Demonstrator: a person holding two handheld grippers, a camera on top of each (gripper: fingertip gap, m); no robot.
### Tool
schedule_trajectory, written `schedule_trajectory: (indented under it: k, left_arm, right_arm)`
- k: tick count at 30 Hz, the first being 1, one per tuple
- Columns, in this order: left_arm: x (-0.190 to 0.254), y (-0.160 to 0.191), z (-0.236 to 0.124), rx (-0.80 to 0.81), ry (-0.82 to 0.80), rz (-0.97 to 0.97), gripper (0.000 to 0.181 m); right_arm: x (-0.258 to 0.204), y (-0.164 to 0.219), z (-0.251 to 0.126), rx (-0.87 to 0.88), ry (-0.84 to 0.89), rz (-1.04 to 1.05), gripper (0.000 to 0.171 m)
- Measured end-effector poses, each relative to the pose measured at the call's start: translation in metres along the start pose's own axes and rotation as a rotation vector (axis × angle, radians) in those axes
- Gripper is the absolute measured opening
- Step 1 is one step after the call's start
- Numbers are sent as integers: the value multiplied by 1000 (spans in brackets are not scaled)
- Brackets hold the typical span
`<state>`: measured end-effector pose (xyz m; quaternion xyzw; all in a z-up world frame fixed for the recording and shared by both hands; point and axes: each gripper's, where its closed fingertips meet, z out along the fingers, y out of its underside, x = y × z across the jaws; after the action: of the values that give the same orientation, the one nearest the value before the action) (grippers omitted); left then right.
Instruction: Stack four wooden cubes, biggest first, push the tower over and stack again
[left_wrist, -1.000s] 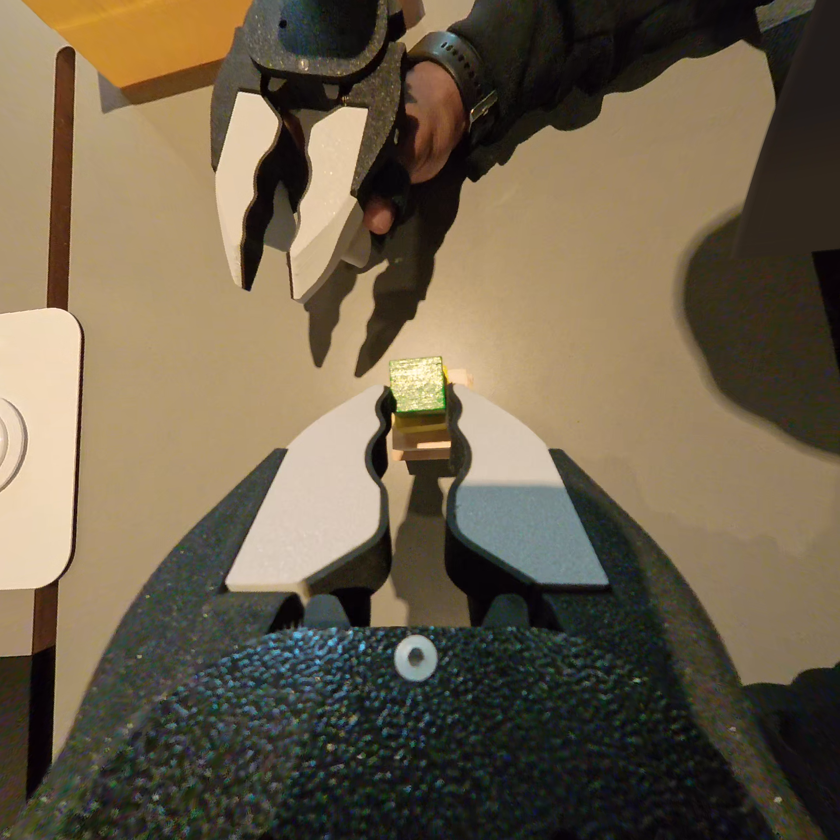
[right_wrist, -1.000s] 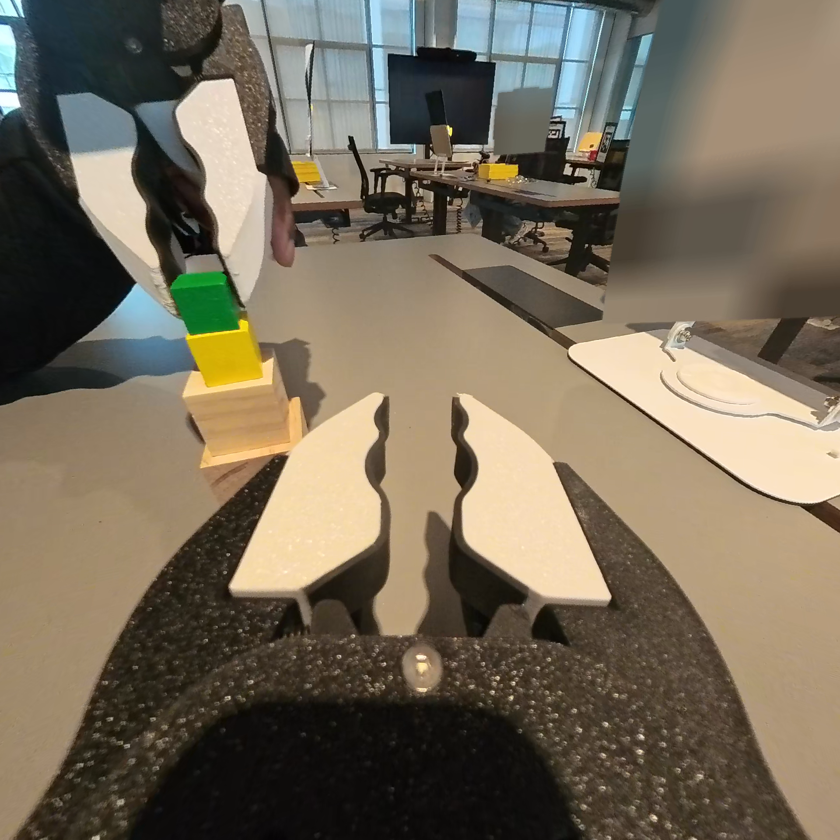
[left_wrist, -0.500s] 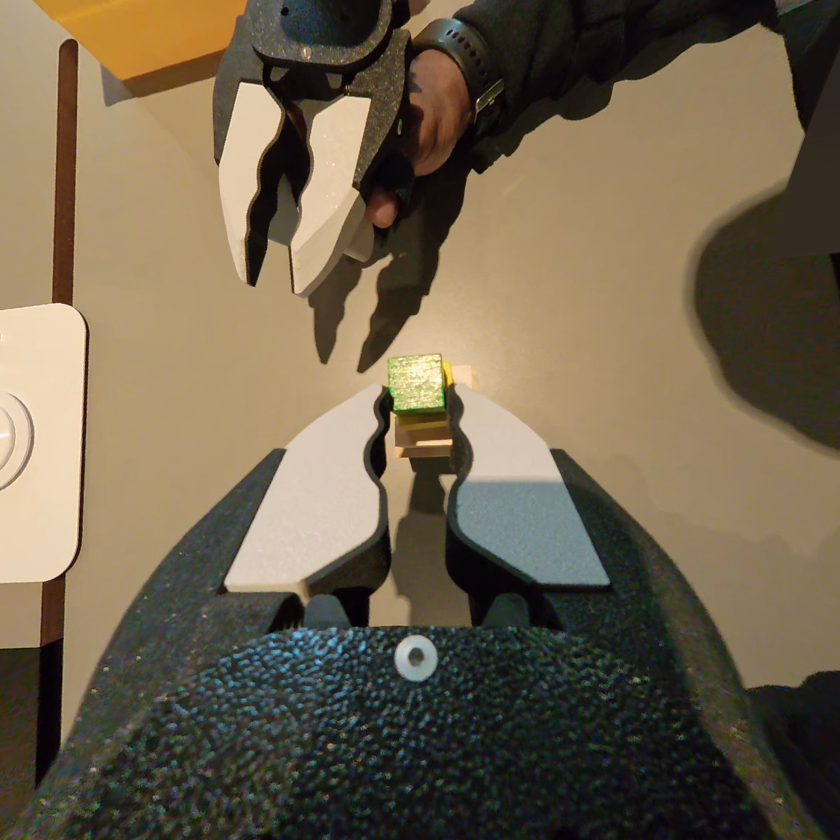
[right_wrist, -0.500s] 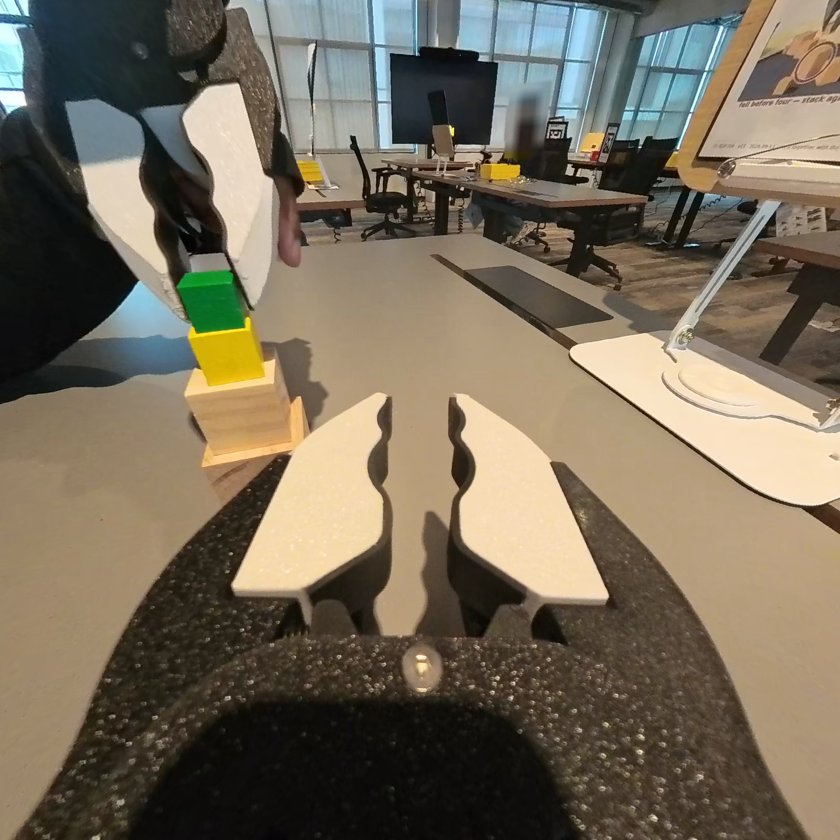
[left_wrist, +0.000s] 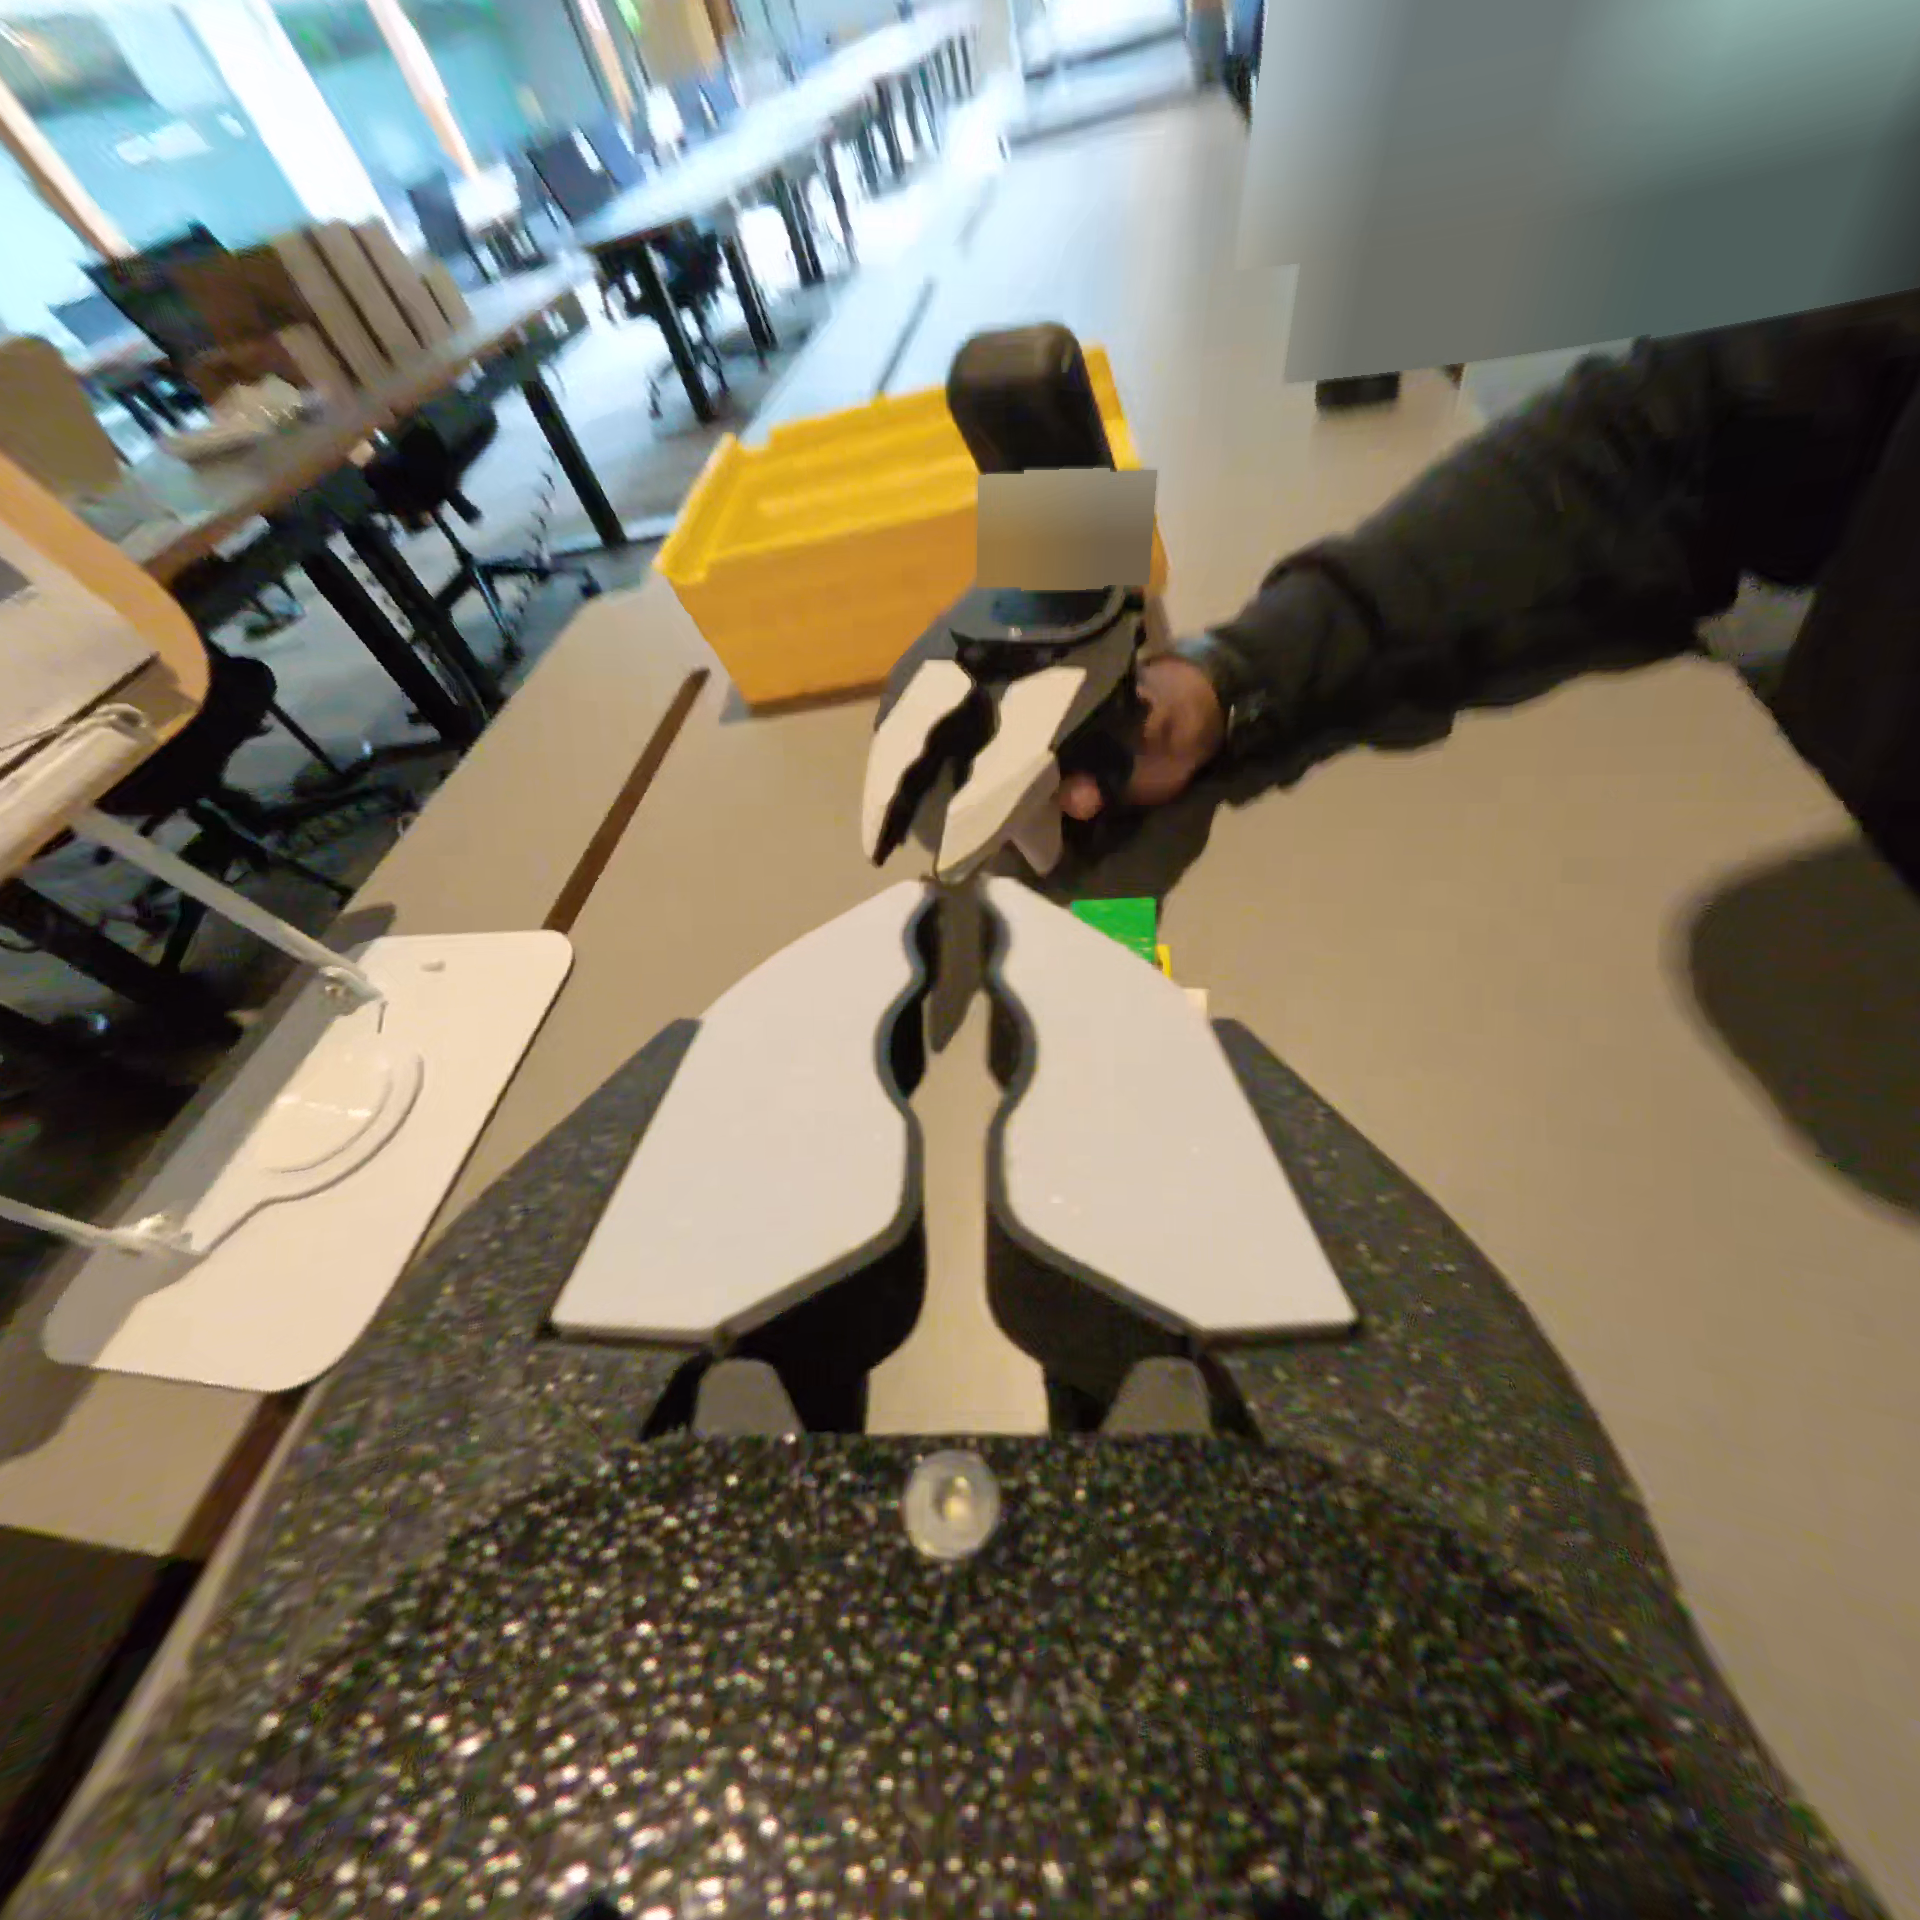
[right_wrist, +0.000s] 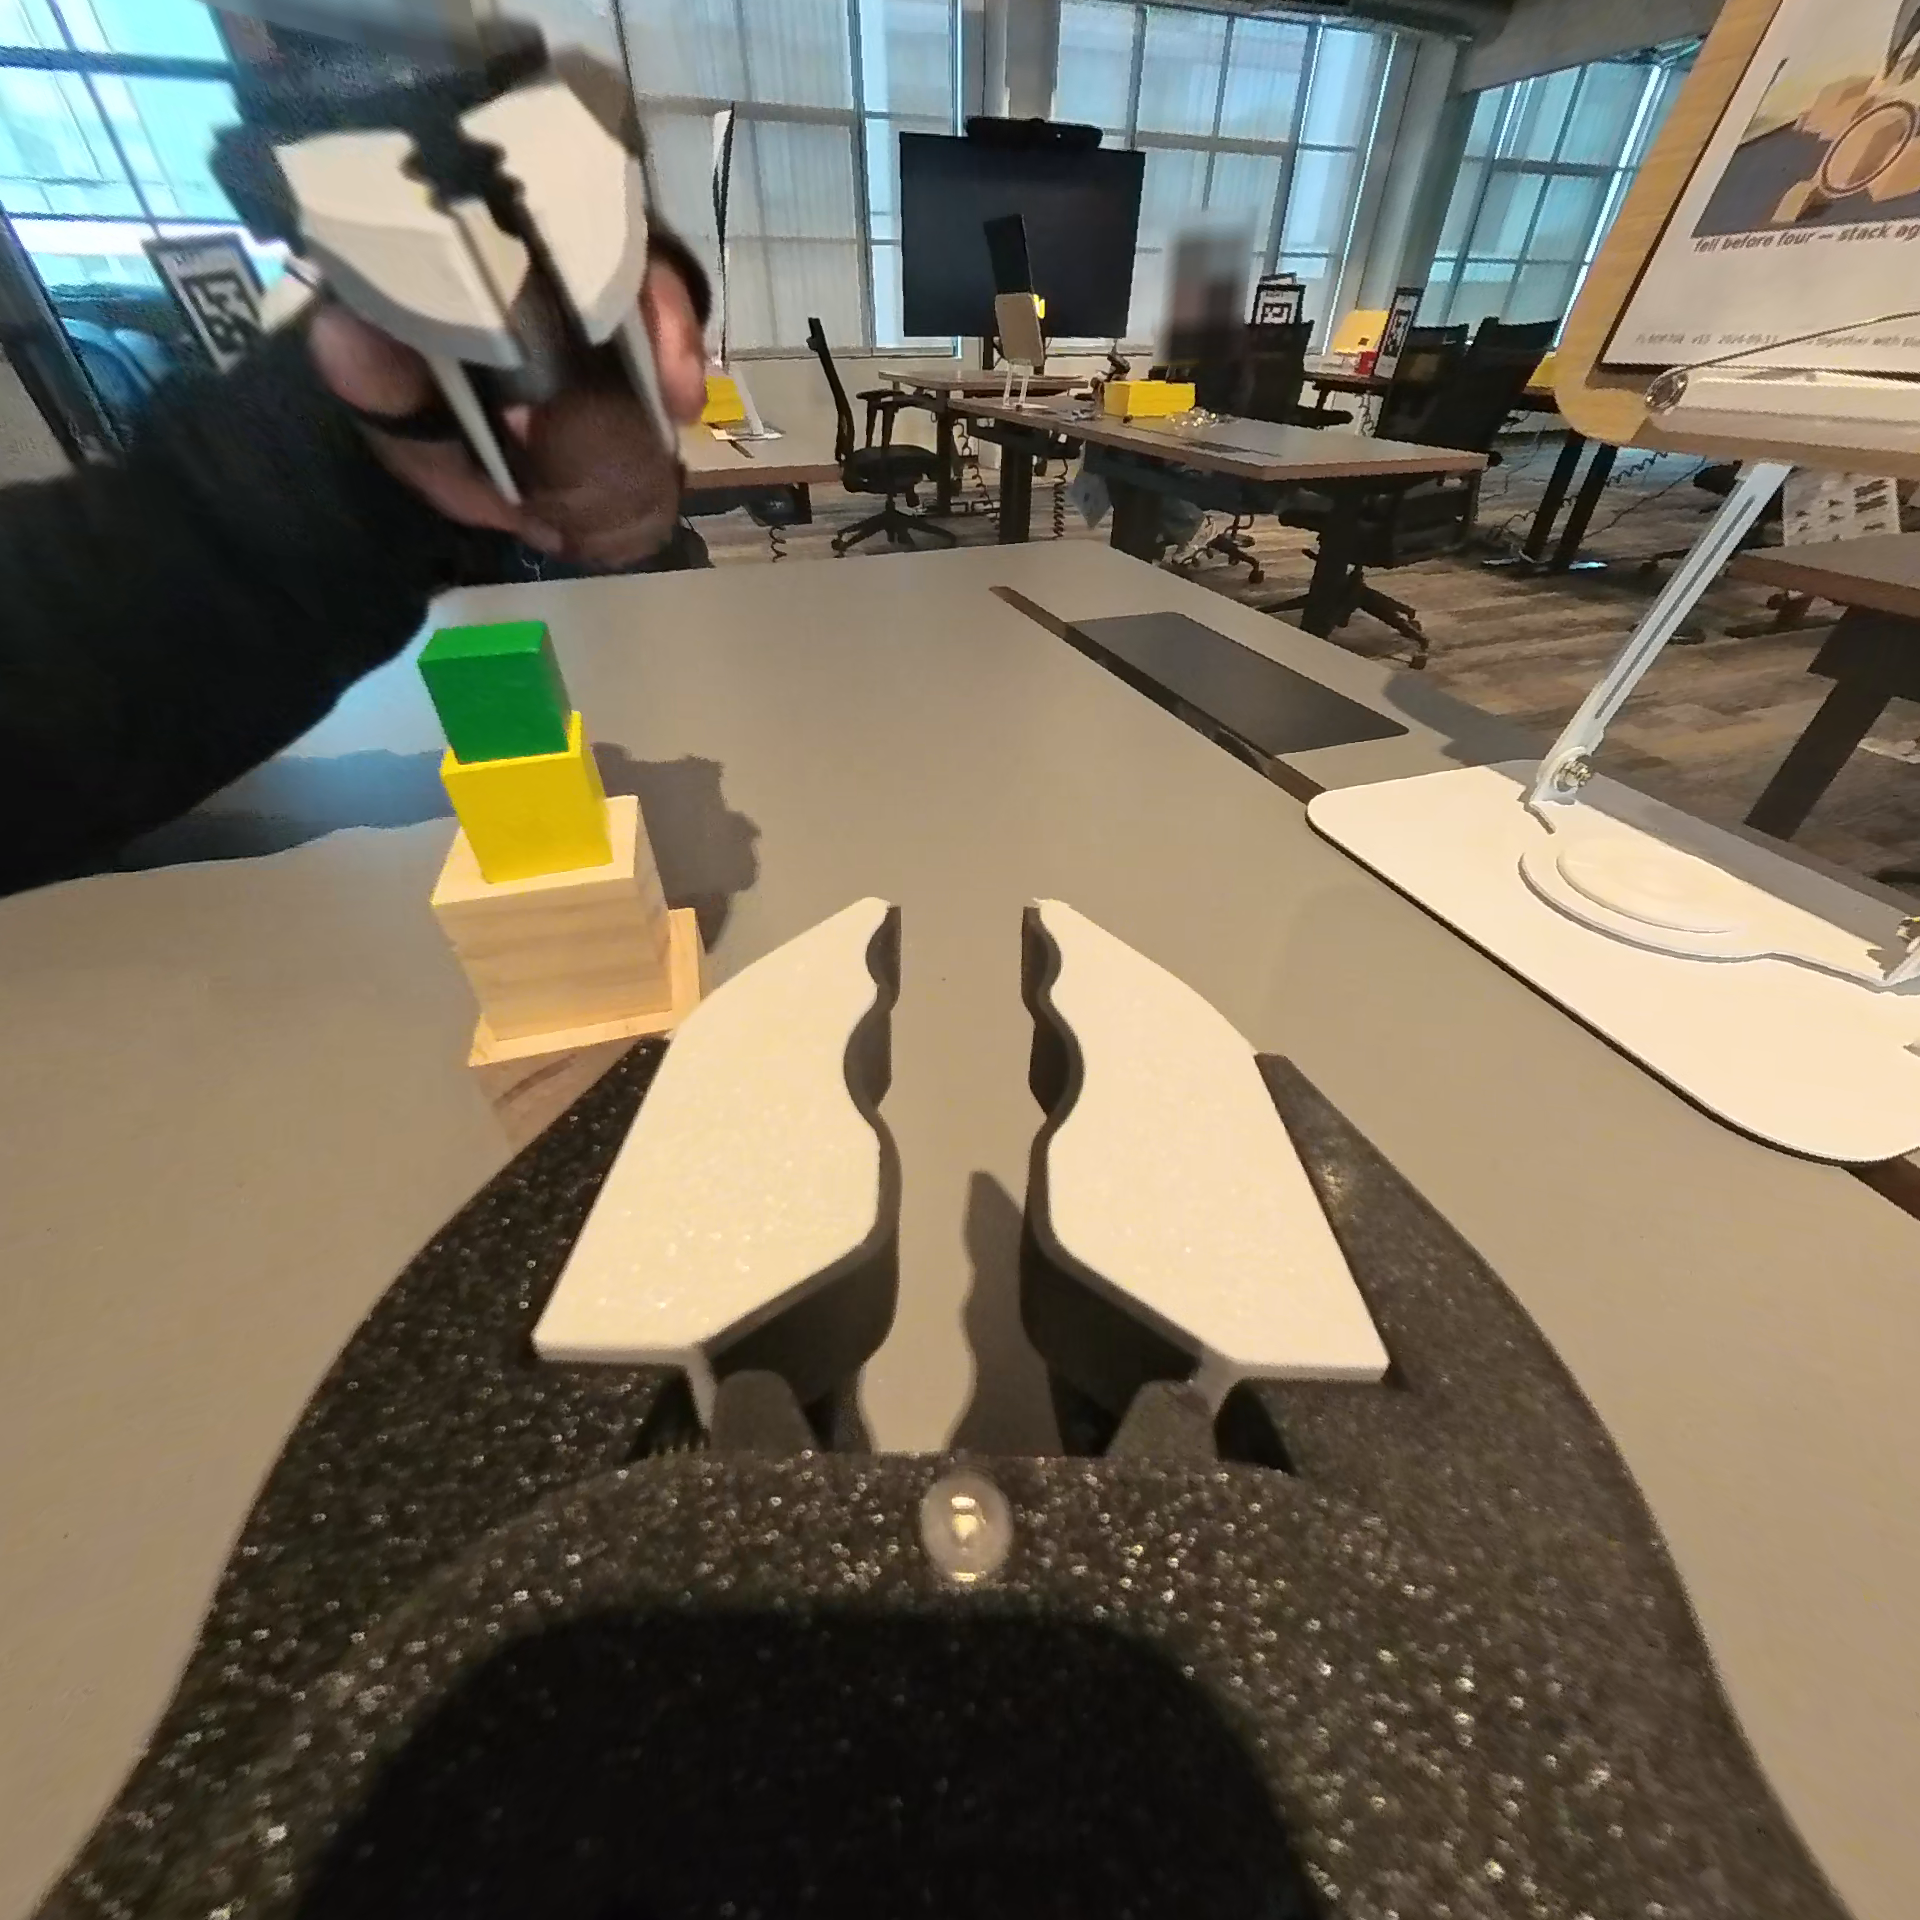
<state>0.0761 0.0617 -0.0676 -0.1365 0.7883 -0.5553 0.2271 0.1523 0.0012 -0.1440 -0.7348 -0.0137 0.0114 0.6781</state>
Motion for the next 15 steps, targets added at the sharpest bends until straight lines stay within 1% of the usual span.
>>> schedule_trajectory:
  k: [1,4,6,8,10,12,15]
  left_arm:
    - [2,4,-2,47,-9,-23,0]
    - [33,22,-3,155,26,31,0]
    - [60,36,3,146,80,52,0]
    - [85,45,13,143,161,2,0]
    - [111,60,28,76,258,-29,0]
    - [129,70,43,-12,298,8,0]
    - [144,71,54,-62,352,6,0]
  right_arm:
    - [0,0,0,0,-3,0,22]
    - [0,-1,-1,5,-5,6,22]
    - [0,-1,-1,6,-6,10,22]
    - [1,-1,-1,5,-6,12,22]
    - [0,0,0,2,-7,13,22]
    - [0,0,0,1,-6,11,22]
    - [0,0,0,2,-3,8,22]
